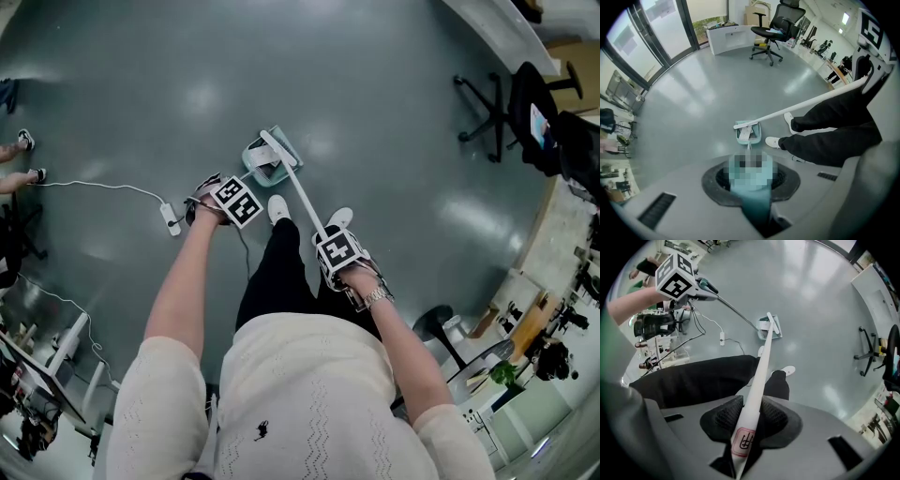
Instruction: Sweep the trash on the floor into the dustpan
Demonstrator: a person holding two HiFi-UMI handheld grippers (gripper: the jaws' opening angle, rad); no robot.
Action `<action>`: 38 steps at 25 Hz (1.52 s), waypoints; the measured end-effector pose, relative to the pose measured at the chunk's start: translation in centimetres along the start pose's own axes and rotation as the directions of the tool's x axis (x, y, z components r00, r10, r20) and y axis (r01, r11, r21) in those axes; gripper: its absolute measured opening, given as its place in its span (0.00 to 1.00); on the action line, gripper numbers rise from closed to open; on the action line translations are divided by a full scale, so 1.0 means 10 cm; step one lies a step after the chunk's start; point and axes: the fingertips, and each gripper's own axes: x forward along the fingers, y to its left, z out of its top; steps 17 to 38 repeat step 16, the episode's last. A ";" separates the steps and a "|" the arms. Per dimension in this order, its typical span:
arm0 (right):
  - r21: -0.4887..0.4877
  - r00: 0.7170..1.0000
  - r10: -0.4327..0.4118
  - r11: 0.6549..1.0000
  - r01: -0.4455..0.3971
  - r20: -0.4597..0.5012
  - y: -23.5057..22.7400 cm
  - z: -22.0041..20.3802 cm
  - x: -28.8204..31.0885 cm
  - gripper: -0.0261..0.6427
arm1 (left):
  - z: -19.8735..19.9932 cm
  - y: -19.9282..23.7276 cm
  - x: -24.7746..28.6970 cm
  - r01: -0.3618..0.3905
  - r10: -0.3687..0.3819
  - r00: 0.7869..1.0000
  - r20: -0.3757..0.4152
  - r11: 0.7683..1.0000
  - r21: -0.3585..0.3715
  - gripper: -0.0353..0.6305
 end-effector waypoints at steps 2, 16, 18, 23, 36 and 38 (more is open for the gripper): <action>0.002 1.000 0.000 1.000 0.000 0.002 -0.01 0.00 0.00 0.22 | -0.01 0.00 0.00 -0.002 0.002 1.000 0.001 1.000 0.001 0.19; 0.005 1.000 -0.001 1.000 0.001 0.014 0.02 -0.02 0.08 0.22 | -0.03 -0.06 0.02 -0.016 0.016 1.000 0.002 1.000 -0.006 0.19; 0.005 1.000 -0.001 1.000 0.001 0.014 0.02 -0.02 0.08 0.22 | -0.03 -0.06 0.02 -0.016 0.016 1.000 0.002 1.000 -0.006 0.19; 0.005 1.000 -0.001 1.000 0.001 0.014 0.02 -0.02 0.08 0.22 | -0.03 -0.06 0.02 -0.016 0.016 1.000 0.002 1.000 -0.006 0.19; 0.005 1.000 -0.001 1.000 0.001 0.014 0.02 -0.02 0.08 0.22 | -0.03 -0.06 0.02 -0.016 0.016 1.000 0.002 1.000 -0.006 0.19; 0.005 1.000 -0.001 1.000 0.001 0.014 0.02 -0.02 0.08 0.22 | -0.03 -0.06 0.02 -0.016 0.016 1.000 0.002 1.000 -0.006 0.19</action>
